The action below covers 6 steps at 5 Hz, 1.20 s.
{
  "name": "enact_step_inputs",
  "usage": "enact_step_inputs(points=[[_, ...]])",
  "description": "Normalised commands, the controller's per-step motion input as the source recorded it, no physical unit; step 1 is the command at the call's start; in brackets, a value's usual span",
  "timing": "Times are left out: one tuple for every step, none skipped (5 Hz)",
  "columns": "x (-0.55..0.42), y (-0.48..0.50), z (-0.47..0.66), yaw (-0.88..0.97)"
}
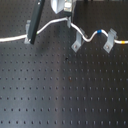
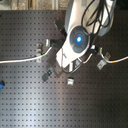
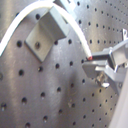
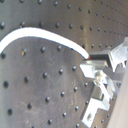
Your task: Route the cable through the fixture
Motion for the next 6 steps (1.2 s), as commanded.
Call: enact_step_inputs(points=[[0.105, 0.109, 0.43, 0.00], [0.101, 0.089, 0.24, 0.04], [-0.043, -0.391, -0.10, 0.00], [-0.115, -0.500, -0.33, 0.03], [-0.024, -0.018, 0.00, 0.00], [0.035, 0.028, -0.08, 0.10]])
